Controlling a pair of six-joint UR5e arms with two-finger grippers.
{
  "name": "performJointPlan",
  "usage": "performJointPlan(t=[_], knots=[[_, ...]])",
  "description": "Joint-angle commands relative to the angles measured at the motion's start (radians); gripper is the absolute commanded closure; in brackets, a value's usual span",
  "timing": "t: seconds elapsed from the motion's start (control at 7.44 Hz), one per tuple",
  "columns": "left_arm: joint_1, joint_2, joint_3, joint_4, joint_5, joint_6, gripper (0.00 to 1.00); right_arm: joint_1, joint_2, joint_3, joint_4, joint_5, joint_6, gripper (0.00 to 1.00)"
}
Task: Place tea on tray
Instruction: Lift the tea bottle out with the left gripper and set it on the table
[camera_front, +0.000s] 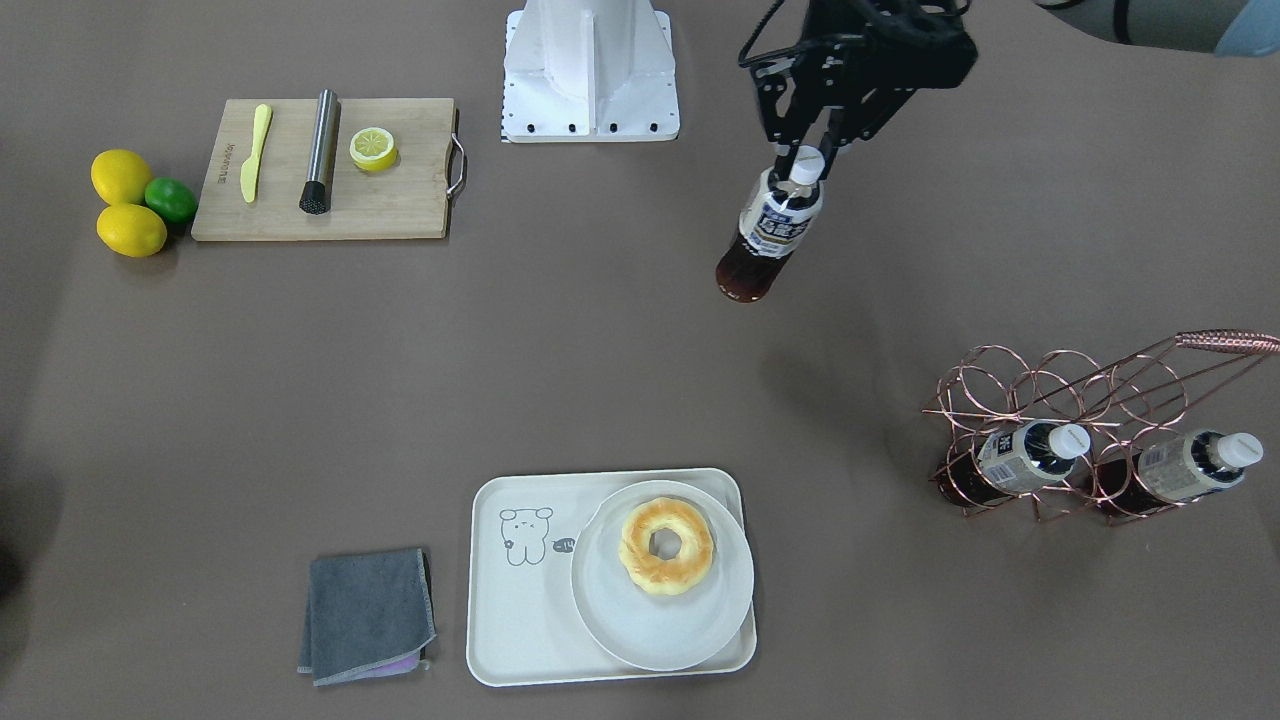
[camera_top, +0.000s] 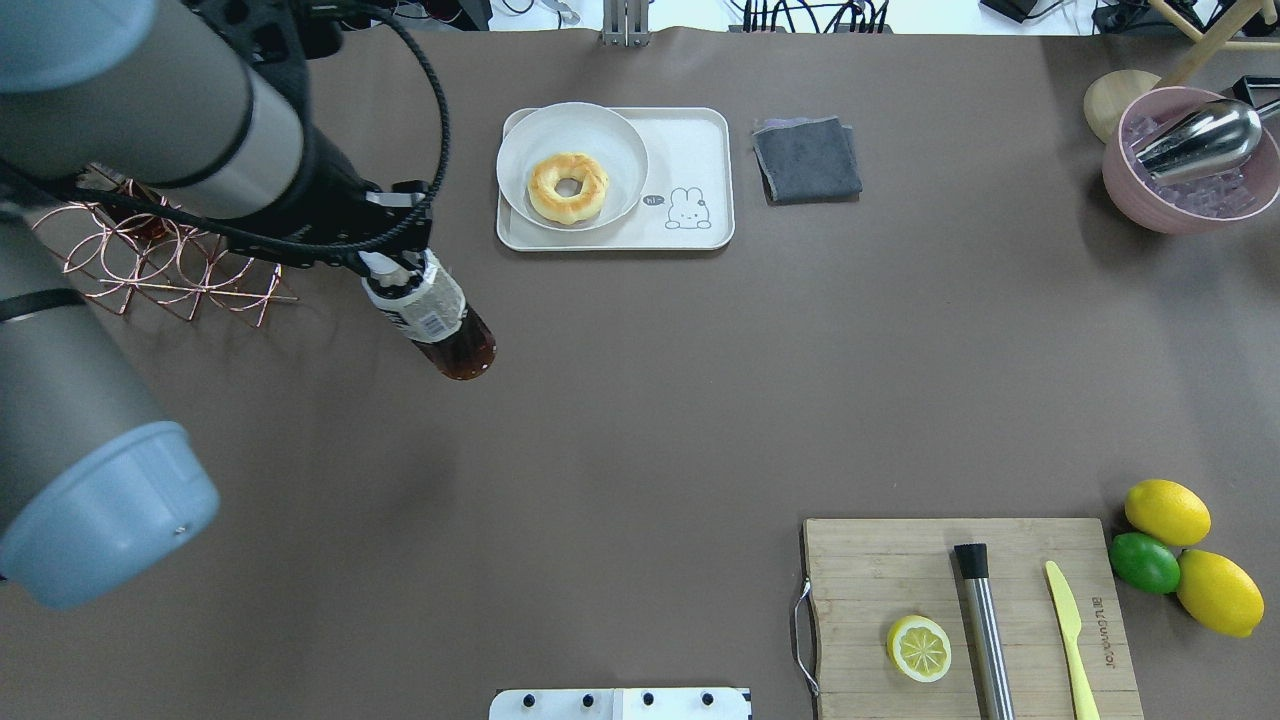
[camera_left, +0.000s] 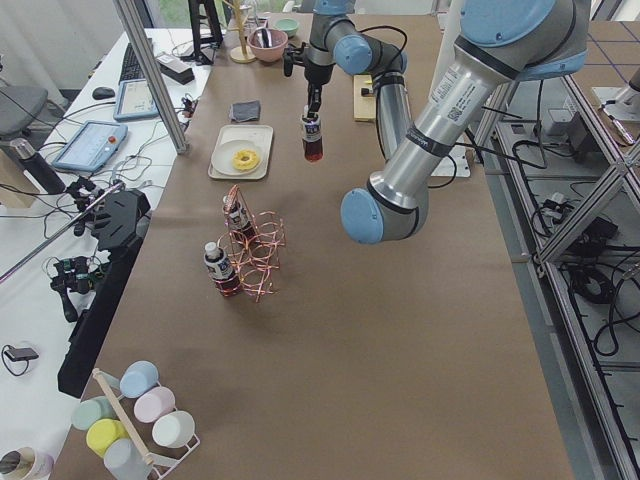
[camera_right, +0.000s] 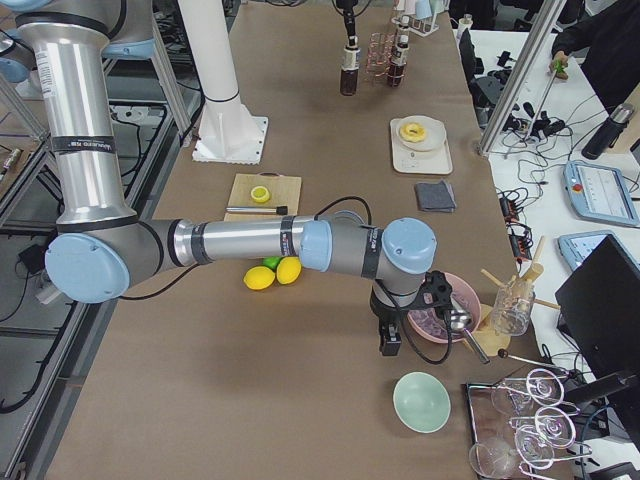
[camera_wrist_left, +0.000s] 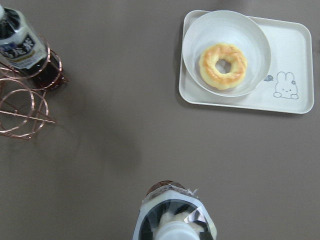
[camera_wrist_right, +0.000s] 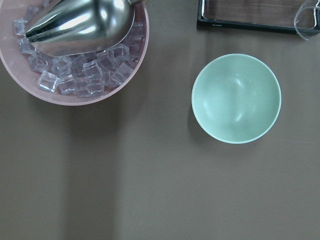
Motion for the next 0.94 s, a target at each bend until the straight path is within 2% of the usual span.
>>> performJointPlan(t=[0.0,0.27,0.54,0.81], knots=[[0.209,-0.189,0.154,0.006,0.204,-0.151,1.0,0.0,0.0,0.0,0.0,0.0,0.0,0.0],[0.265,-0.2,0.185,-0.003,0.249,-0.191,1.0,0.0,0.002,0.0,0.0,0.0,0.0,0.0],[0.324,-0.211,0.268,-0.104,0.309,-0.237,1.0,0.0,0.0,0.002,0.0,0.002,0.0,0.0],[0.363,-0.202,0.282,-0.122,0.359,-0.248,1.0,0.0,0.0,0.0,0.0,0.002,0.0,0.0]])
